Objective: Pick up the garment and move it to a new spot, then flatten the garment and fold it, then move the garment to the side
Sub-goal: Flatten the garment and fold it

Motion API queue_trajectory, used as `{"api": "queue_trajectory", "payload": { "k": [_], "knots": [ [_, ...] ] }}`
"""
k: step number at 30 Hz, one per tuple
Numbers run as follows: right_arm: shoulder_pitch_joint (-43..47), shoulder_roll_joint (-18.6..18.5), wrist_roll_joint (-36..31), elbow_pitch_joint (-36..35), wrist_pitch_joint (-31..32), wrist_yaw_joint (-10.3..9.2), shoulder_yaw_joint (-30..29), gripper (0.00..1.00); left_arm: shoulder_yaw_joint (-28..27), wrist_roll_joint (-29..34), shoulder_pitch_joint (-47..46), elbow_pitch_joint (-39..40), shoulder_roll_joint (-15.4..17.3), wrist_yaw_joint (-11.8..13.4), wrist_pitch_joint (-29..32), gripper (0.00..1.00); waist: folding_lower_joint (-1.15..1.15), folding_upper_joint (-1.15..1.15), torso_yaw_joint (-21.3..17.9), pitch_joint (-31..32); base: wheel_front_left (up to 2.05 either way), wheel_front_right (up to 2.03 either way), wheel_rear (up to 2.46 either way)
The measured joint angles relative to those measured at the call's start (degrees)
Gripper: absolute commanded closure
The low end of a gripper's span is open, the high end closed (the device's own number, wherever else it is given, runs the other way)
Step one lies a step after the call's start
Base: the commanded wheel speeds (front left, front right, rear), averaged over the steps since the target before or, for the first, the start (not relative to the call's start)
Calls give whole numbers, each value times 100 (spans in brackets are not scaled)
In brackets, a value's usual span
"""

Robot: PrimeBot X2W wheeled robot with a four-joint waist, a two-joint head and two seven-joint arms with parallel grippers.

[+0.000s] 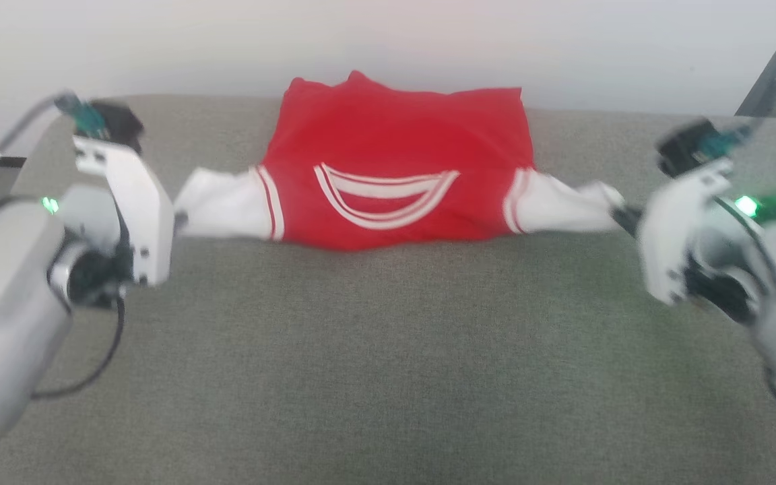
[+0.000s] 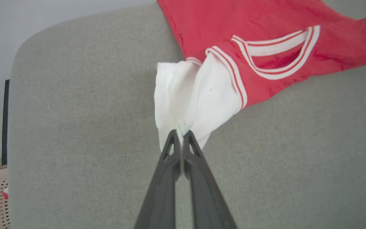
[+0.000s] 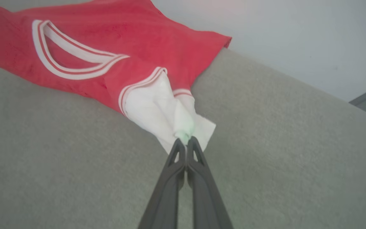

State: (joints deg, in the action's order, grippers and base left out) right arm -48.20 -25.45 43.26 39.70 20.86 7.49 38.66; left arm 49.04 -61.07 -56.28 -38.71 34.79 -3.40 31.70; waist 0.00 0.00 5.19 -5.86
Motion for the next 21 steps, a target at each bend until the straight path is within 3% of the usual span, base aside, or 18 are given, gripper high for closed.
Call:
{"api": "queue_trajectory", "payload": {
  "k": [3,8,17,21],
  "knots": [
    [586,-757,664,-897,513,-1,136,100,32,-96,495,747,304,325,177,100,0,0,14,72,0,0,0],
    [1443,-1423,1422,-1954,1195,0,99,100,32,-326,1400,2129,898,955,388,100,0,0,-3,89,0,0,0],
    [2947,-2064,2161,-3244,2345,0,-387,100,98,-755,2986,4279,2014,2097,625,100,0,0,-59,2,0,0,0],
    [3518,-2212,2365,-3639,2821,0,-633,100,166,-970,3454,4775,2313,2424,715,100,0,0,-75,-70,0,0,0]
  ]
}}
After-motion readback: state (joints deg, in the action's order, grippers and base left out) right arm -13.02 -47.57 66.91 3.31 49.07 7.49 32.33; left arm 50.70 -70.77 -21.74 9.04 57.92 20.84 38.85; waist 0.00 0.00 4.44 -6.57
